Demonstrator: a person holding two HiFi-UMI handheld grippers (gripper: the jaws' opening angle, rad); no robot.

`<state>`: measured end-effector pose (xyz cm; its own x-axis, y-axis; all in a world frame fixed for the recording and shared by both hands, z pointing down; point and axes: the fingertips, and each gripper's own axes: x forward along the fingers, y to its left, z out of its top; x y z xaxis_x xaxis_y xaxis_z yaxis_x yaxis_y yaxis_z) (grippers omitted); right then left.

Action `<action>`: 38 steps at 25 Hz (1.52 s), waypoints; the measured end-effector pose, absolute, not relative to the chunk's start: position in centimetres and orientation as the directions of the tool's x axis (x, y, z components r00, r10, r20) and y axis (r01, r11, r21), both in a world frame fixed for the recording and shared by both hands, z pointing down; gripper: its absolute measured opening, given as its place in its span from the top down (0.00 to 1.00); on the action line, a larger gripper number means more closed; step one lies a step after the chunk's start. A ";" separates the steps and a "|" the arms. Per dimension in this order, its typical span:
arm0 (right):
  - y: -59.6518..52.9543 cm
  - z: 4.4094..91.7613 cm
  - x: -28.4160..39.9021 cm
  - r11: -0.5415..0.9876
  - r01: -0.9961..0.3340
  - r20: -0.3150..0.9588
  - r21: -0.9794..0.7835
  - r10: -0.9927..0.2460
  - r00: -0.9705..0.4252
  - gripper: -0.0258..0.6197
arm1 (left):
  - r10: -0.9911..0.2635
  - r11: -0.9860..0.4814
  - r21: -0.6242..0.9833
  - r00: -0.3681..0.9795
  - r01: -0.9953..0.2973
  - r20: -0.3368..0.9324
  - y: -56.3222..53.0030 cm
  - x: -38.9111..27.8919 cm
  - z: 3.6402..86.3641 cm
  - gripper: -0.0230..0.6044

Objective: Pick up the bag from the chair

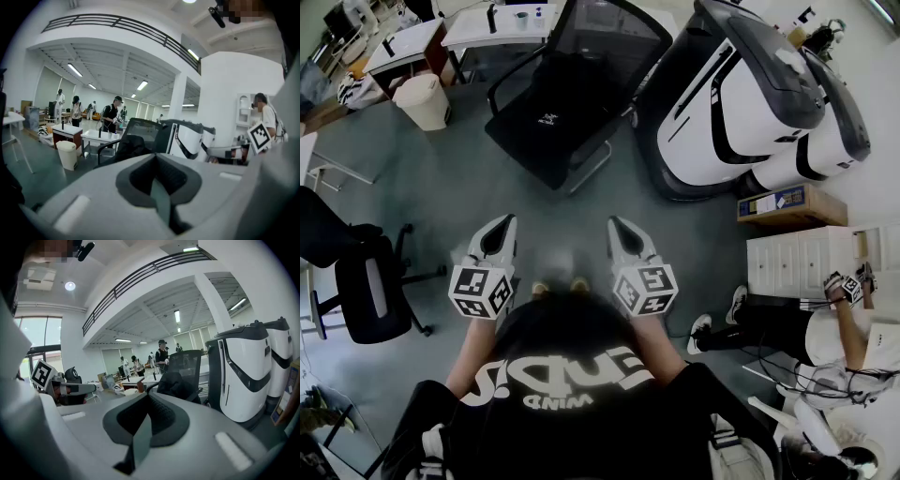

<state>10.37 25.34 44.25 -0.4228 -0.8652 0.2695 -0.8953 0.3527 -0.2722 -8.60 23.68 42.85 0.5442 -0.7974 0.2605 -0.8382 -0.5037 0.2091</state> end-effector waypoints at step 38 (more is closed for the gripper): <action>17.6 46.1 6.3 0.274 -0.913 0.243 -0.302 -0.904 -0.352 0.96 | -0.748 -0.585 0.199 0.618 -0.786 0.244 13.9 -11.9 44.2 0.96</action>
<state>6.29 17.64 46.07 -0.3518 -0.9041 0.2425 -0.9131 0.2744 -0.3016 -11.91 13.89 44.16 0.6176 -0.7477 0.2438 -0.7864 -0.5847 0.1992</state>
